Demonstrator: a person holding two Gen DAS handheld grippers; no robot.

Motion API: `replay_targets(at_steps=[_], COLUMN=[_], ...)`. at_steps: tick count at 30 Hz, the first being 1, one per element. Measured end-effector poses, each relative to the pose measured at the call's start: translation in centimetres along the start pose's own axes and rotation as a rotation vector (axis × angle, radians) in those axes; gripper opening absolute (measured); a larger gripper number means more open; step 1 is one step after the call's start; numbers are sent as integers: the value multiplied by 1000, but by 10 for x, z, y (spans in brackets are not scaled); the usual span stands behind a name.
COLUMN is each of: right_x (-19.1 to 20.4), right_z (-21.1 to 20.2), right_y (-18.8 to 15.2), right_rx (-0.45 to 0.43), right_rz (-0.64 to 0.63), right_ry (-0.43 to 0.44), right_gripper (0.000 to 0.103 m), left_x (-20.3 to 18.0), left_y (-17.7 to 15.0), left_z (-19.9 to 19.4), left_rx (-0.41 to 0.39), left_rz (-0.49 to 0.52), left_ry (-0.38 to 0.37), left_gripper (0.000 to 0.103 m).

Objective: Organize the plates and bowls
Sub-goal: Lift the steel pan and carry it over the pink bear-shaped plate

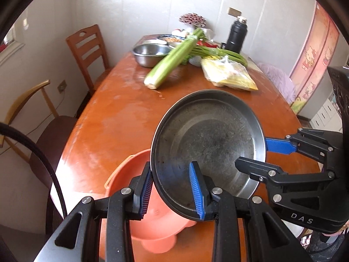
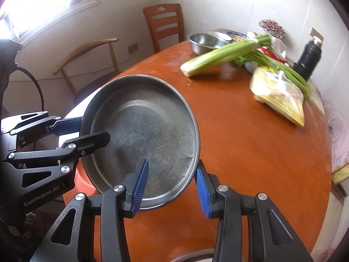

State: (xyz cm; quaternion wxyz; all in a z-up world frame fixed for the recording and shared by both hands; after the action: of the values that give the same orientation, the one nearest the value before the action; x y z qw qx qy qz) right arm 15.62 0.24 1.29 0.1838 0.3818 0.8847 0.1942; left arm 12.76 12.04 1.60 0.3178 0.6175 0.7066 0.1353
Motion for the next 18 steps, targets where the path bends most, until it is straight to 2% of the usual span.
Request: replay_targets(at_steps=[8,18], right_x=[46,76], right_z=[13,48], right_y=[13,9], right_rx=[21,99], right_rz=[-60,-80], right_ry=[18,44], right_gripper=[44,44], left_x=[41,70], left_y=[-11,-33], left_z=[-11,6], left_rx=[-7,52], left_rz=[-53,-81], left_ry=[25,29], left_gripper=[33,33])
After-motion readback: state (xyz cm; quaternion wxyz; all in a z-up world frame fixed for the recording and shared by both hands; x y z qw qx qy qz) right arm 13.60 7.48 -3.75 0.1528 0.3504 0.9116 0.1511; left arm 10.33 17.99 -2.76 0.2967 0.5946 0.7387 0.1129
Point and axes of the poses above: each gripper's, at about its wrist camera, not at the fingertips, and z roughly the way its jaws point, x to its left, y to its top, the point moved 4 cm from there along z, roughly the way its jaws point, and after that the axes turned 11 degrees about -y, right-handed, at the moved point
